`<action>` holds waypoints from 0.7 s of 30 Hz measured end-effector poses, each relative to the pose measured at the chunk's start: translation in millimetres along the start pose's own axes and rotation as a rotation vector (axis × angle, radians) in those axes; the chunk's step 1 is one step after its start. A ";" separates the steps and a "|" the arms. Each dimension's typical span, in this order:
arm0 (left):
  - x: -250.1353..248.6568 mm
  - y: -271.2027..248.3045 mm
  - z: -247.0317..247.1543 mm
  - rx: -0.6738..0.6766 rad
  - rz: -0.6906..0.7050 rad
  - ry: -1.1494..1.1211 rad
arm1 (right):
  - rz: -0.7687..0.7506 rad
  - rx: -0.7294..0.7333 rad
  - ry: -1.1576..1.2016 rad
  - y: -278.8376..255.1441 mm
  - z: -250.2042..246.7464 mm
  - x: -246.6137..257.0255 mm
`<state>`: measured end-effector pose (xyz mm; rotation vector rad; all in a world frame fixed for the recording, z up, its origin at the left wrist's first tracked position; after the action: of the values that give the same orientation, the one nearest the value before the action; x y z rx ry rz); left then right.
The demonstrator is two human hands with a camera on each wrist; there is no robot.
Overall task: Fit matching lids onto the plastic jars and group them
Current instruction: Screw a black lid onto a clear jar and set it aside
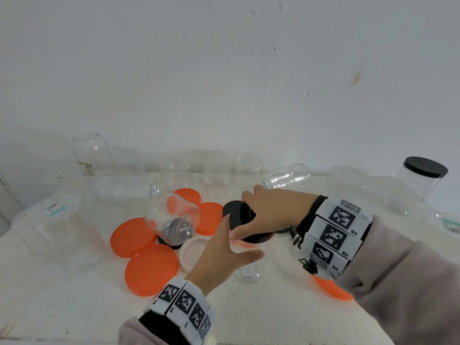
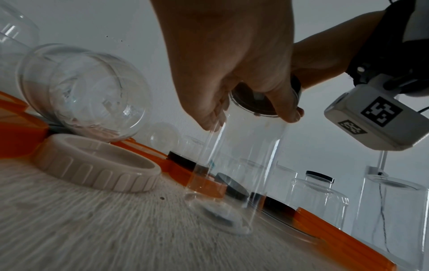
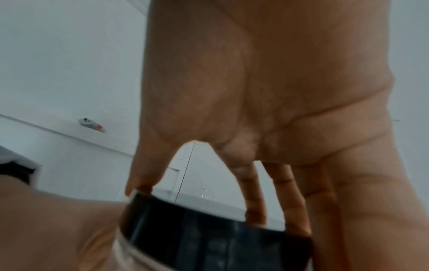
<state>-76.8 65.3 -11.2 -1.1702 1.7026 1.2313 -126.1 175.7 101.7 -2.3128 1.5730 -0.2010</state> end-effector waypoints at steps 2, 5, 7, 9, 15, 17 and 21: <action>-0.3 0.0 0.2 -0.002 -0.002 0.002 | -0.011 0.022 0.024 -0.9 -2.1 -0.7; 0.1 0.0 0.2 -0.006 -0.007 0.015 | -0.112 0.128 0.019 -3.6 -7.0 -0.1; -0.3 0.0 0.2 -0.004 -0.008 0.026 | -0.165 0.132 0.007 -3.7 -9.7 1.7; -0.2 -0.1 0.0 -0.006 -0.008 0.026 | -0.170 0.118 0.024 -1.8 -10.4 1.2; -0.2 -0.9 -0.1 -0.001 -0.003 0.010 | -0.040 -0.028 0.014 2.5 -1.6 1.1; -0.5 -0.5 0.0 -0.003 -0.002 0.013 | -0.045 -0.014 0.056 2.7 -2.5 -1.2; 0.4 0.1 0.2 -0.010 -0.008 0.023 | -0.163 0.146 0.129 -1.9 -9.3 -7.2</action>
<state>-77.0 65.4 -11.6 -1.2008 1.7088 1.2267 -130.0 181.2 111.5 -2.3536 1.3755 -0.4968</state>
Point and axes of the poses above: each hand's wrist, its own y-axis towards the middle knuckle, its own z-axis out of the palm, x = y × z, the point moved 3 cm from there along y, towards the middle knuckle, and after that the axes turned 12 degrees about z, right-handed, at the moved point
